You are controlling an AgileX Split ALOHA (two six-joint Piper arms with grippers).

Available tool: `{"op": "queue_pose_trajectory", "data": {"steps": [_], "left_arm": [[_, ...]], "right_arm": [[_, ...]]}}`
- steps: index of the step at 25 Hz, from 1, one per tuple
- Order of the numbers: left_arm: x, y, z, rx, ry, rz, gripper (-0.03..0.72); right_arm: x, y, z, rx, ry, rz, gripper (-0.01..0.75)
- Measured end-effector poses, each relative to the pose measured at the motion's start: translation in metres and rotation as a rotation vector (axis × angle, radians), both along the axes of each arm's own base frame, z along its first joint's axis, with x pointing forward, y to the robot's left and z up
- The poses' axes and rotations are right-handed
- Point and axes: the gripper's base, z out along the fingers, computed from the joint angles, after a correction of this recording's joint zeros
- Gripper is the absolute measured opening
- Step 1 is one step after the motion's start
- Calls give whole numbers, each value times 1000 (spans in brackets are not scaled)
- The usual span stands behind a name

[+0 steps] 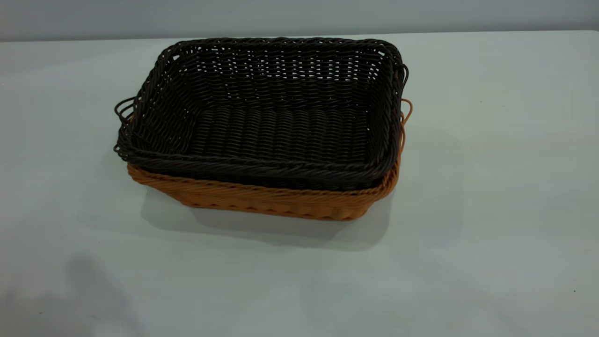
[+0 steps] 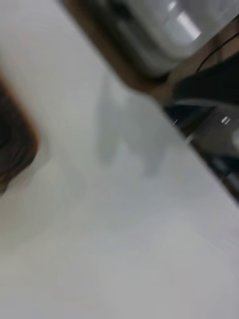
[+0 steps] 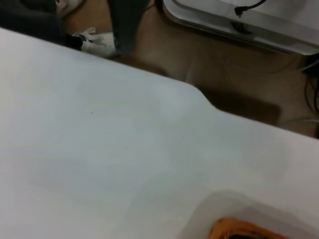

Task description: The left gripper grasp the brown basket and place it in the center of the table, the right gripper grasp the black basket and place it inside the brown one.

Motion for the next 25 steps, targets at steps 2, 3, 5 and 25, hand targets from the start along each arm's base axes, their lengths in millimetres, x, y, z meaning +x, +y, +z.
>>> {"op": "queue_pose_trajectory", "data": {"steps": [2,3,5,25], "left_arm": [[-4,-1,-15,-2,63,5,368],[-8,0,-25,0,103,9,368],[-14,0,-41,0,172,30,368],[-96,41,-73,-232,-65,165,368]], "right_arm": [[-4,-2,0,4,-26,-1,541],[-5,-2,0,6,-33,-1,541],[-6,-3,0,8,-39,-1,541],[-6,-3,0,9,-39,-1,541]]}}
